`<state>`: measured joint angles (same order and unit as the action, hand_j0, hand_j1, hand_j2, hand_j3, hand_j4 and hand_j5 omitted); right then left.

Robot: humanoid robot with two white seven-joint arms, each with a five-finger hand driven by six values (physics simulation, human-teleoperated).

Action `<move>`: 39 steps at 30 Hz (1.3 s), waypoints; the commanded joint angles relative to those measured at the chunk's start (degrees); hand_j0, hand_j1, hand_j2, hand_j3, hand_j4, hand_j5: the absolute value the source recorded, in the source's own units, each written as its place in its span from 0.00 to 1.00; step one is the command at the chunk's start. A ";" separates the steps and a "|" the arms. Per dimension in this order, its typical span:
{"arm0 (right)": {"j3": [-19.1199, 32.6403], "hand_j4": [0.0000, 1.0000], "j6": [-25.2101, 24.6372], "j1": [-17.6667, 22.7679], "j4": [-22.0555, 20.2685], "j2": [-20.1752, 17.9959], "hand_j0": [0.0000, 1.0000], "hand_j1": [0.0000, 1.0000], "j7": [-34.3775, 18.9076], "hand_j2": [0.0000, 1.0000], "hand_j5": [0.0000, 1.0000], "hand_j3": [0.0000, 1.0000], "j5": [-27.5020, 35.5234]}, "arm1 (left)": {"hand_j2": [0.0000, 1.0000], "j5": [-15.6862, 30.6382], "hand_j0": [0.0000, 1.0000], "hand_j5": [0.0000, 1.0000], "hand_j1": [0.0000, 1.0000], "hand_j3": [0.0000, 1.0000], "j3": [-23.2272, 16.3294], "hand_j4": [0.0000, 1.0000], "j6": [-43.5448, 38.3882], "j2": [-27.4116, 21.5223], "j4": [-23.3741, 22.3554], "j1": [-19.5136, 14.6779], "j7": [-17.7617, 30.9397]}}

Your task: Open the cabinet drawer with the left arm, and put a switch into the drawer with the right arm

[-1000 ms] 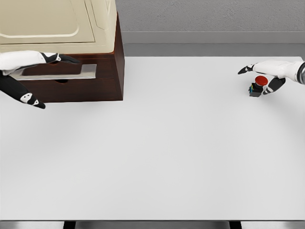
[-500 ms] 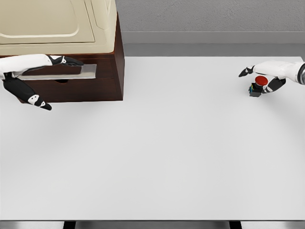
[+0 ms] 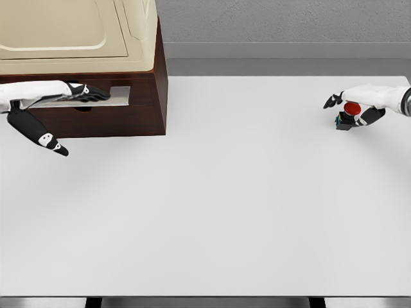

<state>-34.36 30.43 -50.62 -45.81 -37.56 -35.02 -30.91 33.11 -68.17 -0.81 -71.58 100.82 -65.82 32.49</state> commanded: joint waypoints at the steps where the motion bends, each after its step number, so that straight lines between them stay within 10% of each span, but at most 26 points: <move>1: 0.08 0.78 -0.19 0.00 0.20 -0.06 0.78 0.78 0.02 0.78 0.78 0.78 0.23 | 1.00 0.28 1.00 1.00 1.00 1.00 0.14 1.00 -0.94 0.21 -0.10 -0.01 0.21; 39: 0.08 0.55 -0.28 0.00 0.20 -0.85 0.55 0.55 0.02 0.55 0.55 0.55 0.23 | 1.00 -0.95 1.00 1.00 1.00 1.00 0.14 1.00 -1.91 2.06 -5.98 0.34 -0.41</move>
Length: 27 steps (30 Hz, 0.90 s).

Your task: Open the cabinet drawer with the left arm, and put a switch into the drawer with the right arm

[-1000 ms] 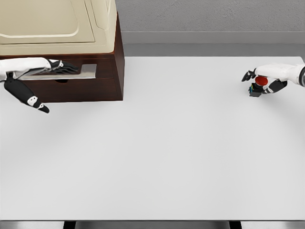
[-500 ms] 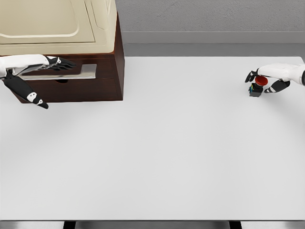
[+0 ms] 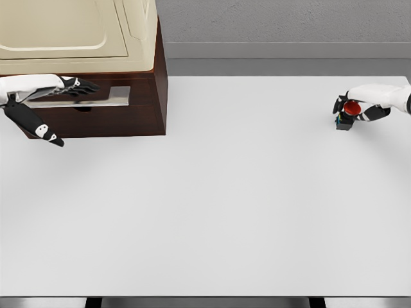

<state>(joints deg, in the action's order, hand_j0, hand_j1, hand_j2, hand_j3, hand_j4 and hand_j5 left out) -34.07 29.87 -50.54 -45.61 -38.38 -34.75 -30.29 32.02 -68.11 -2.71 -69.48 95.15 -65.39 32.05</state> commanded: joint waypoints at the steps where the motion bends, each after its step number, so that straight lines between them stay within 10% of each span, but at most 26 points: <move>1: -0.21 0.54 0.27 0.00 0.00 -0.03 0.54 0.54 -0.25 0.54 0.54 0.54 -0.39 | 1.00 0.15 1.00 1.00 1.00 1.00 0.08 1.00 -0.02 -0.04 -0.41 0.00 0.03; 27: 0.41 0.48 4.67 -0.79 -2.29 0.59 0.48 0.48 -0.25 0.48 0.48 0.48 0.67 | 1.00 0.85 1.00 1.00 1.00 1.00 0.08 1.00 -0.02 -0.84 0.21 1.49 0.12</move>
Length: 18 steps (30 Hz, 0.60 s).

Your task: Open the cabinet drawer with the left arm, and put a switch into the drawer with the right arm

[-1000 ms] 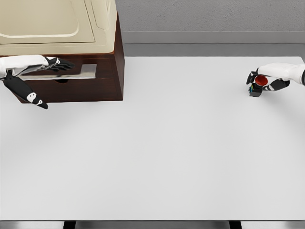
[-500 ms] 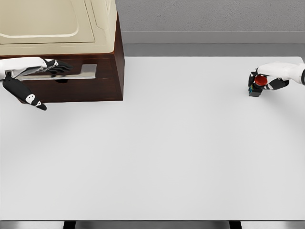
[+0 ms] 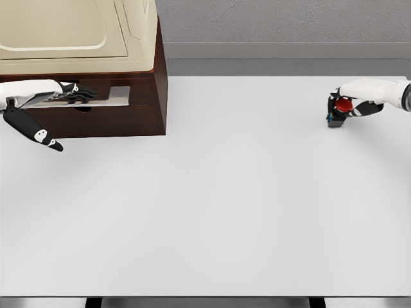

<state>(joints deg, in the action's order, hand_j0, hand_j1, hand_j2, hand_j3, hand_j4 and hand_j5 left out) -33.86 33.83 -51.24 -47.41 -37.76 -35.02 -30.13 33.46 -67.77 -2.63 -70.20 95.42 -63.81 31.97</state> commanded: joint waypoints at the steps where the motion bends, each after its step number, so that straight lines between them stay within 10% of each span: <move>1: 0.20 0.48 0.71 0.00 -1.54 -0.03 0.48 0.48 0.02 0.48 0.48 0.48 1.38 | 1.00 -0.59 1.00 1.00 1.00 1.00 -0.35 1.00 -0.10 -0.11 -0.06 0.00 0.11; 18: -0.24 0.48 1.06 0.35 -15.60 0.40 0.48 0.48 0.02 0.48 0.48 0.48 2.79 | 1.00 1.35 1.00 1.00 1.00 1.00 -0.43 1.00 -0.18 -2.13 1.26 1.58 0.46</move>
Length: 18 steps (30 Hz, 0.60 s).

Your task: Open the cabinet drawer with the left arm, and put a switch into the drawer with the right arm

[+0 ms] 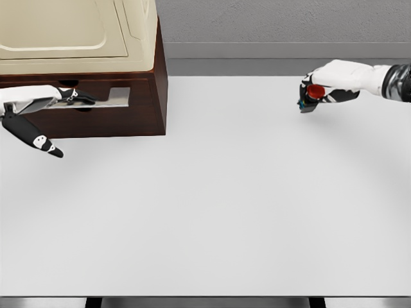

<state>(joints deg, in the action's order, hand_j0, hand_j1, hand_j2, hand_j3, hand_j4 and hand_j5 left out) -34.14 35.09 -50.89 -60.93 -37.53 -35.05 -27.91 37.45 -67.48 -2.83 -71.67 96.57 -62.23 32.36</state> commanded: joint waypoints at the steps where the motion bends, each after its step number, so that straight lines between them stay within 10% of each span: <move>1: 0.04 0.48 -0.20 0.00 -2.44 0.17 0.48 0.48 0.05 0.48 0.48 0.48 0.57 | 1.00 -2.21 1.00 1.00 1.00 1.00 -0.90 1.00 0.02 -0.93 0.29 0.00 0.16; 18: -3.39 0.49 -0.72 -0.44 -12.81 3.16 0.49 0.49 0.05 0.49 0.49 0.49 3.04 | 1.00 0.69 1.00 1.00 1.00 1.00 -0.81 1.00 -2.45 -3.22 2.49 0.00 2.64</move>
<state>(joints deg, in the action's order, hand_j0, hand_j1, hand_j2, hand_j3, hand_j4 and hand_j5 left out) -37.03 34.72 -51.33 -71.93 -34.62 -35.10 -25.43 42.16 -67.19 -5.04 -74.61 99.36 -62.23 34.96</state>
